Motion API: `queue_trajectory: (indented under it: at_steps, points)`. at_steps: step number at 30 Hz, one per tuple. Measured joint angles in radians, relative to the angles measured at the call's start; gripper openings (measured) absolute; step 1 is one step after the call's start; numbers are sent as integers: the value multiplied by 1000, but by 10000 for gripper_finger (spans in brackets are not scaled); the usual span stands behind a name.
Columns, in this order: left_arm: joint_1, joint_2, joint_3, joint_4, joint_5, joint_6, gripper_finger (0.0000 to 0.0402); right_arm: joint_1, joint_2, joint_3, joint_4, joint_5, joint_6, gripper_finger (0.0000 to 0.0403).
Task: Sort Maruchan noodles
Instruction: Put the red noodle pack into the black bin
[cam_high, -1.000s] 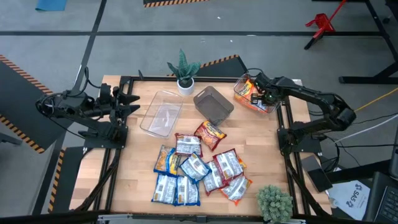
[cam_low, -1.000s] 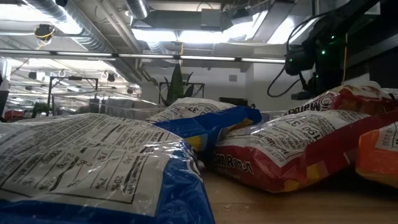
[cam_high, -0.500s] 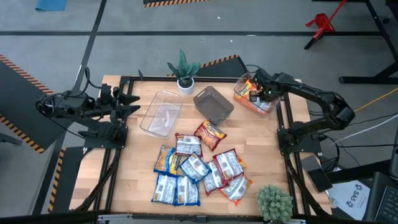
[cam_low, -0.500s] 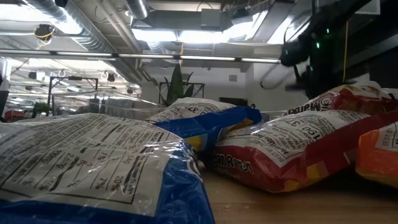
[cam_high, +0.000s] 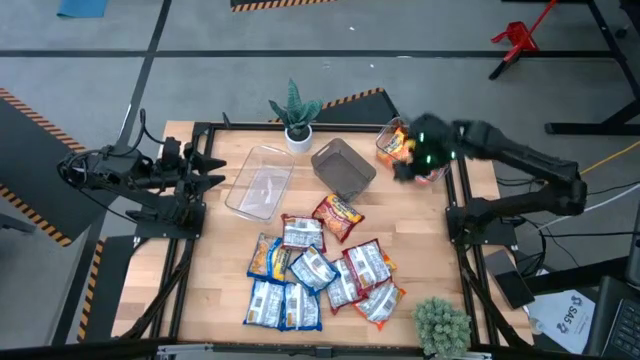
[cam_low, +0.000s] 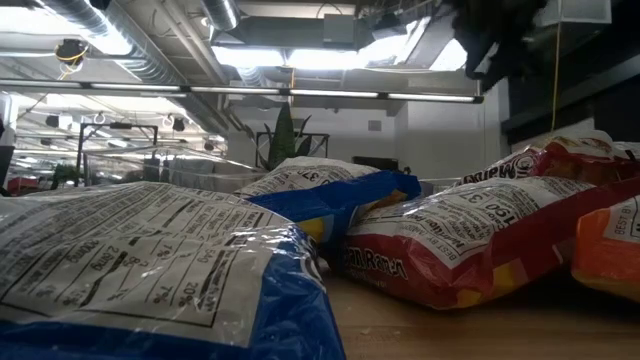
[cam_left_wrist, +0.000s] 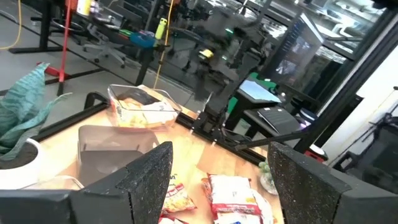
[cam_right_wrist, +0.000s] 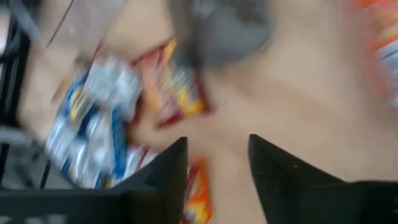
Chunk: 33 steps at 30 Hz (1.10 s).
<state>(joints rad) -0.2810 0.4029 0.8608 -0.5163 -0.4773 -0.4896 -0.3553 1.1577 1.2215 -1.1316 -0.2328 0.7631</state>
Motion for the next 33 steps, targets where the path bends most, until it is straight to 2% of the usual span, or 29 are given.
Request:
queue_trajectory:
  at_steps: [4, 6, 11, 17, 21, 25, 33]
  points:
    - [0, 0, 0, 0, 0, 2, 258, 277, 4, -40, 12, 131, 224, 231]
    - [0, 0, 0, 0, 0, 3, 258, 401, 11, -76, 71, 195, 331, 259]
    - [0, 0, 0, 0, 0, 3, 258, 608, 42, -208, 276, 318, 551, 307]
    - [0, 0, 0, 0, -3, 2, 258, 689, 106, -391, 512, 293, 786, 327]
    - [0, 0, 0, 0, -3, 2, 258, 704, 139, -496, 695, 285, 879, 332]
    - [0, 0, 0, 0, -3, -6, 258, 703, 183, -560, 863, 293, 887, 332]
    - [0, 0, 0, 0, -5, -25, 258, 702, 323, -571, 1012, 278, 861, 328]
